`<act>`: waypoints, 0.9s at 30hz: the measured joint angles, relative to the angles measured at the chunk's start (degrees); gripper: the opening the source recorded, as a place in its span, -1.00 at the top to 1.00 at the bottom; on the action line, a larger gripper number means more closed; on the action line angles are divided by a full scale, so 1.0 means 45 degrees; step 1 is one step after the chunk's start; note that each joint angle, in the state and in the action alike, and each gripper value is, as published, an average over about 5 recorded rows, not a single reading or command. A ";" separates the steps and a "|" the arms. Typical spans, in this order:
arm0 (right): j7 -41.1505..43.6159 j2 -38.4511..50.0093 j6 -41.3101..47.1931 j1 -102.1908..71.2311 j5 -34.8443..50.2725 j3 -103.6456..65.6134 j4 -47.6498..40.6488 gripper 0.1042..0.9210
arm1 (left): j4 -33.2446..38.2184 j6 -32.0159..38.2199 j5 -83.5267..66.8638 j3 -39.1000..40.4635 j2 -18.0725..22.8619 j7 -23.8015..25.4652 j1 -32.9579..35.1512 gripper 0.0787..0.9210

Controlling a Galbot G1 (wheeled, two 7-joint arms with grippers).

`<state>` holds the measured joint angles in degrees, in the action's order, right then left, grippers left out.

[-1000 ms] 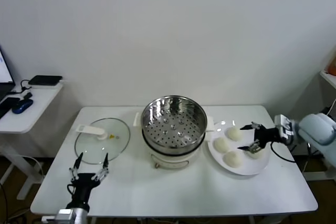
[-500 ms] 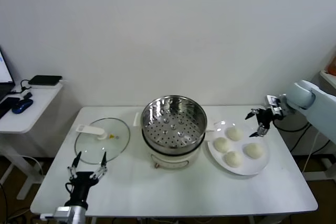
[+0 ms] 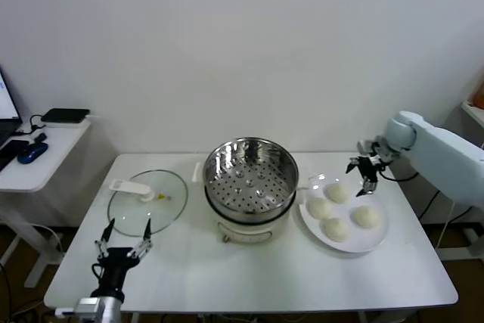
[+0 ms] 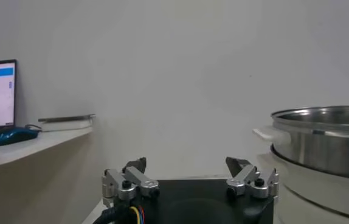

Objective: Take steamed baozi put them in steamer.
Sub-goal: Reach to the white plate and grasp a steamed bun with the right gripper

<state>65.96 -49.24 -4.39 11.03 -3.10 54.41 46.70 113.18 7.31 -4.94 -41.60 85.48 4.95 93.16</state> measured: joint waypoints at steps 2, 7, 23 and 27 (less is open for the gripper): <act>-0.0044 -0.0214 -0.0148 -0.0171 -0.0273 -0.0173 -0.0326 -0.76 | -0.0010 0.0001 -0.0013 -0.0020 0.0001 0.0000 0.0021 -0.77; -0.0188 -0.0684 -0.0487 -0.0537 -0.0865 -0.0637 -0.1120 -0.76 | -0.0026 0.0004 -0.0029 -0.0066 0.0016 -0.0004 0.0054 -0.77; -0.0701 -0.1958 -0.1204 -0.1371 -0.2132 -0.2125 -0.2975 -0.76 | -0.0028 0.0037 -0.0029 -0.0141 0.0050 -0.0012 0.0156 -0.77; -0.0742 -0.2216 -0.1324 -0.1469 -0.2335 -0.2386 -0.3295 -0.76 | -0.0034 0.0034 -0.0023 -0.0139 0.0044 -0.0011 0.0133 -0.77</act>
<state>62.62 -59.21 -10.35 4.42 -13.61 43.68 31.88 113.03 7.46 -5.04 -42.23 85.68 4.89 93.76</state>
